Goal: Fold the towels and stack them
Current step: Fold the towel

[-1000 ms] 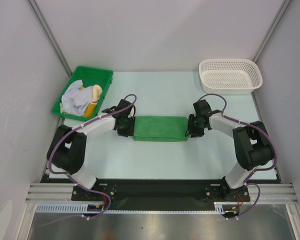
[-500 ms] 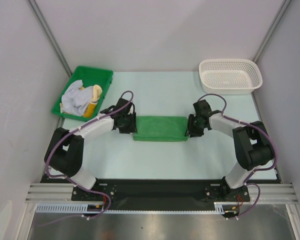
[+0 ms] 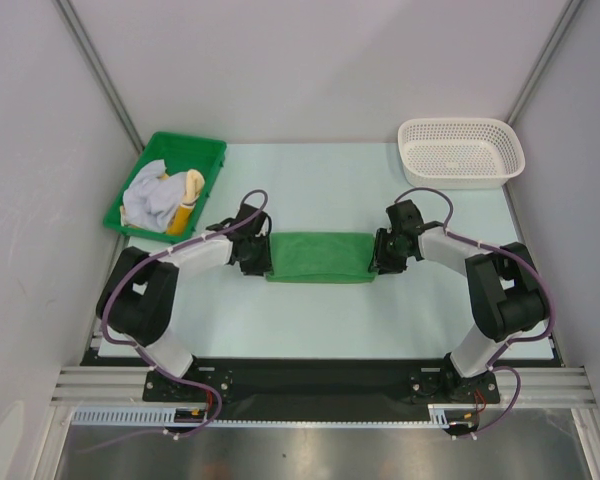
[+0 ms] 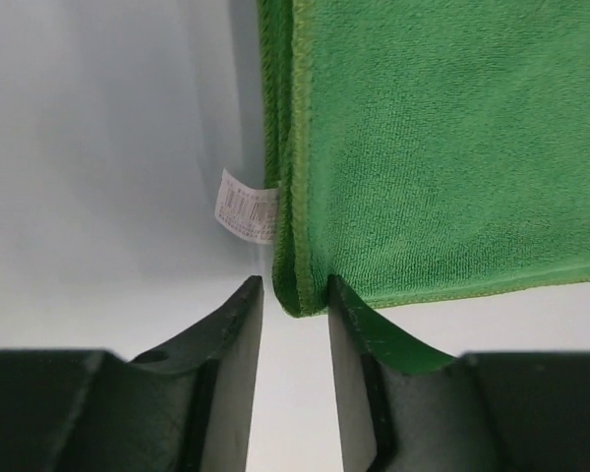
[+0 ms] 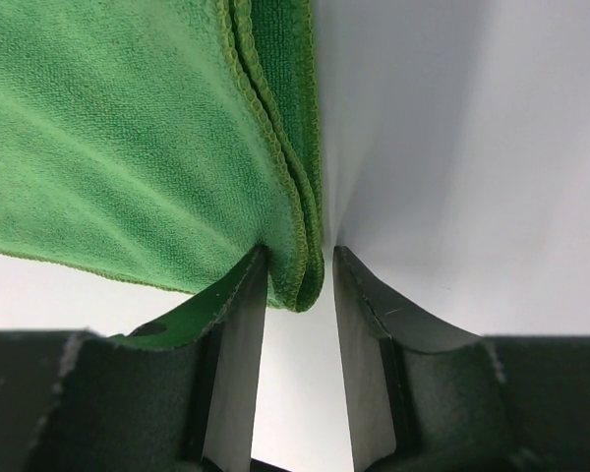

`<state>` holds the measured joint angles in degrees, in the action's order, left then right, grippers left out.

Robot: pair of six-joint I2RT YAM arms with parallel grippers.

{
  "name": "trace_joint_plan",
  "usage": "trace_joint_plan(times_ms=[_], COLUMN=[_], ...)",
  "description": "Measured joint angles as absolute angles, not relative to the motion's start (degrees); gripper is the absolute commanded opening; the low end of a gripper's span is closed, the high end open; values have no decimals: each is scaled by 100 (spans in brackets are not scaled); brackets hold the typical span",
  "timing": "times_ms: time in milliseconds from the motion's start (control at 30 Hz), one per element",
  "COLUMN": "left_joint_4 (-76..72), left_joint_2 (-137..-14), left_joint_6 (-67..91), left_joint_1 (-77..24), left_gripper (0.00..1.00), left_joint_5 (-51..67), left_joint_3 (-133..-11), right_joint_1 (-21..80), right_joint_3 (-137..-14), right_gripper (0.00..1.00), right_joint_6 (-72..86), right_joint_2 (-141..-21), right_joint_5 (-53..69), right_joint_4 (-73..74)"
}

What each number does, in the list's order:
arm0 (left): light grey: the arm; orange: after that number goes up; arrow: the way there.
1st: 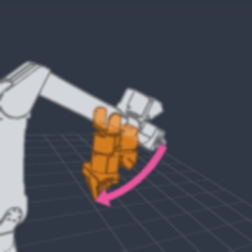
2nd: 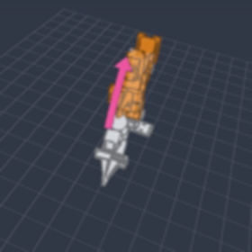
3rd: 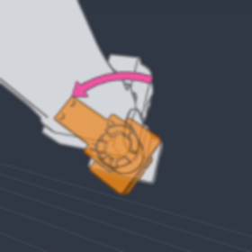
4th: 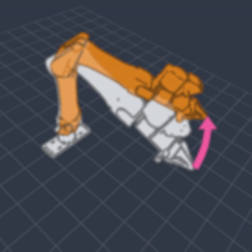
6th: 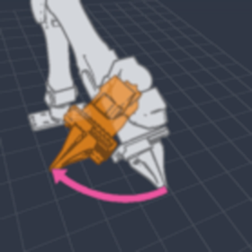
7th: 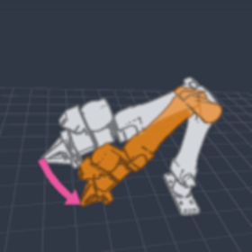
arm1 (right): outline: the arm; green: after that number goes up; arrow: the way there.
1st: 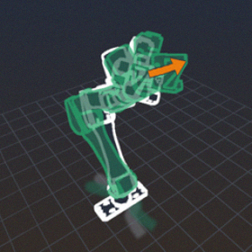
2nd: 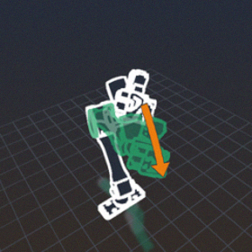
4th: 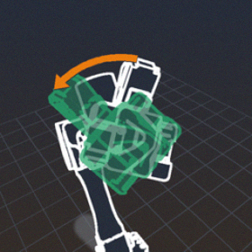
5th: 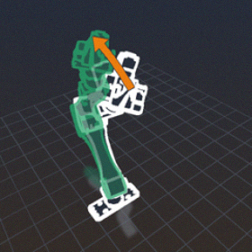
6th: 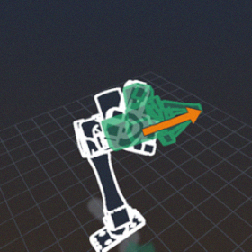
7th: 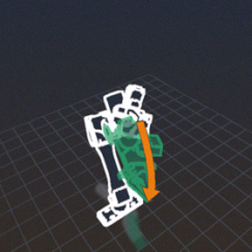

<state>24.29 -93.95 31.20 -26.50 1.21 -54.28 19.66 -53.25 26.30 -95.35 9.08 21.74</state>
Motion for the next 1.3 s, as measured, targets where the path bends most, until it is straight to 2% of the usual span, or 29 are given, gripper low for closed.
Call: trace_joint_plan(times_ms=[133,233,267,367,433,467,500,533,567,600,667,1067,1167,1200,1267,1300], left_joint_4=[2427,2408,2408,2438,2506,2558,2624,2687,2755,2808,2869,2993,2991,2991,2989,2989], left_joint_2=[-9408,-9408,-9408,-9408,-9408,-9408,-9408,-9408,-9408,-9406,-9395,-9373,-9373,-9373,-9373,-9373], left_joint_6=[3179,3183,3192,3194,3194,3192,3188,3157,3140,3116,3089,3085,3087,3087,3089,3092], left_joint_1=[-2652,-2652,-2652,-2652,-2652,-2652,-2652,-2652,-2652,-2652,-2657,-2657,-2657,-2657,-2657,-2657], left_gripper=[14,2,0,0,1,2,9,16,21,27,29,24,19,15,9,3], left_joint_5=[121,123,123,123,123,123,123,123,104,75,30,12,12,12,12,12], left_joint_3=[-5341,-5341,-5341,-5363,-5415,-5457,-5507,-5566,-5629,-5688,-5769,-5787,-5787,-5787,-5787,-5787], right_joint_1=[1966,1966,1966,1966,1966,1966,1966,1966,1966,1966,1966,1966,1966,1966,1966,1966], right_joint_3=[-5304,-5293,-5288,-5288,-5288,-5288,-5290,-5295,-5308,-5319,-5328,-5330,-5330,-5330,-5330,-5330], right_gripper=[35,26,20,10,7,8,12,26,29,32,33,32,34,34,26,23], right_joint_6=[2630,2626,2624,2622,2609,2606,2606,2606,2613,2593,2571,2593,2596,2596,2596,2604], right_joint_2=[-9535,-9535,-9535,-9535,-9535,-9535,-9535,-9535,-9535,-9535,-9535,-9529,-9509,-9496,-9465,-9448], right_joint_5=[961,998,1007,1041,1046,1046,1044,1046,1050,1046,1044,1039,1037,1037,1033,1035], right_joint_4=[2130,2112,2110,2108,2110,2115,2119,2134,2161,2187,2248,2351,2386,2401,2436,2451])
